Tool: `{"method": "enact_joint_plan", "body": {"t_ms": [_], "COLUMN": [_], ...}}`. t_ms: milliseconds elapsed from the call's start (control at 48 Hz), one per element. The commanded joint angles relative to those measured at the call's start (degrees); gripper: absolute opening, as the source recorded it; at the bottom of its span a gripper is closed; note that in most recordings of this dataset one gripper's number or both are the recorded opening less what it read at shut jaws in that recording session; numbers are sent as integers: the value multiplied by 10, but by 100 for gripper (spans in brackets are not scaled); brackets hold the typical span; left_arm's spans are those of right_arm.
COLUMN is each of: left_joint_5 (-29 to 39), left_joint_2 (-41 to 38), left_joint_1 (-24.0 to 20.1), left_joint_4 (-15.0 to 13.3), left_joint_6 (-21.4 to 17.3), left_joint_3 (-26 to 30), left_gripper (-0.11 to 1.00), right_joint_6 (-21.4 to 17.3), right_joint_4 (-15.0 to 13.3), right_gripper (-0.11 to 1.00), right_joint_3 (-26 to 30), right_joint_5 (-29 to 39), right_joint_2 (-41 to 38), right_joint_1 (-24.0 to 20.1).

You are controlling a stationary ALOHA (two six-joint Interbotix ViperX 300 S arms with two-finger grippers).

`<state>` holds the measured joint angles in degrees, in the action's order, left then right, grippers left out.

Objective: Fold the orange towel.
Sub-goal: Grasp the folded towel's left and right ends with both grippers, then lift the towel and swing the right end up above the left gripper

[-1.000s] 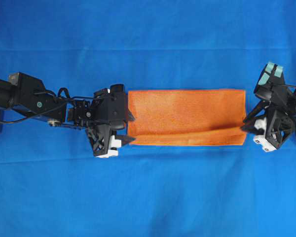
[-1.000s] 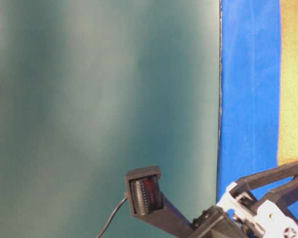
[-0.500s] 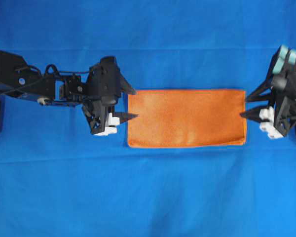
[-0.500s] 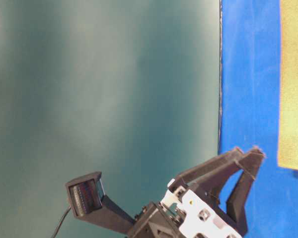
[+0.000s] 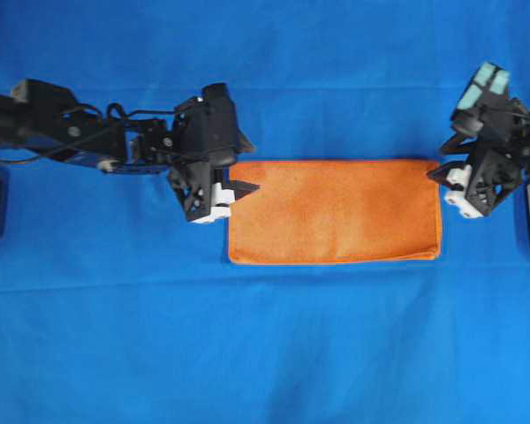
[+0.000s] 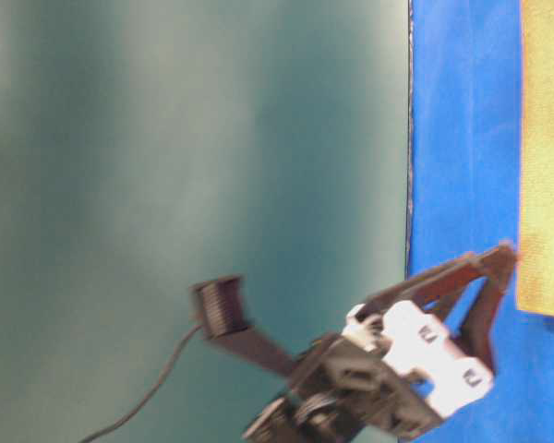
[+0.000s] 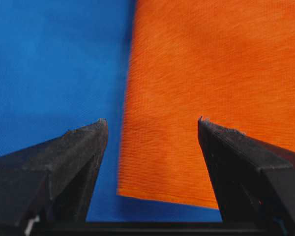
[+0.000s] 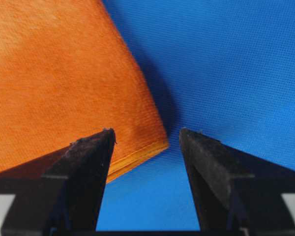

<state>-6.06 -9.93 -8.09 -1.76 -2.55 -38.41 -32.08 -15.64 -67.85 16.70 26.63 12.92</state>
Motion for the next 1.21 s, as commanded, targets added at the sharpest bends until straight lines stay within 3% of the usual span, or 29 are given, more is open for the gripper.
{"method": "enact_joint_plan", "body": {"t_ms": [0, 375, 479, 563, 625, 729, 896, 1188], "left_joint_5": [-6, -11, -11, -3, 10, 30, 43, 83], "left_joint_2": [-12, -46, -46, -46, -47, -47, -47, -24], "left_joint_1": [-13, -42, -40, -35, -29, -22, -21, -21], "left_joint_4": [1, 1, 1, 1, 1, 1, 2, 2], "left_joint_6": [-1, -1, 1, 1, -2, -3, -3, -1], "left_joint_3": [15, 18, 18, 19, 21, 25, 31, 53], "left_gripper": [68, 68, 67, 65, 58, 34, 2, 2], "right_joint_6": [1, 2, 5, 8, 10, 12, 12, 6], "right_joint_4": [-6, -19, -19, -19, -19, -19, -20, -20], "right_gripper": [59, 56, 51, 41, 28, 3, 3, 3], "right_joint_3": [12, 10, 11, 10, 10, 11, 10, 12], "right_joint_5": [-17, -62, -63, -73, -82, -92, -94, -79], "right_joint_2": [-30, -92, -92, -91, -91, -91, -91, -65], "right_joint_1": [6, 25, 25, 25, 25, 25, 25, 25]}}
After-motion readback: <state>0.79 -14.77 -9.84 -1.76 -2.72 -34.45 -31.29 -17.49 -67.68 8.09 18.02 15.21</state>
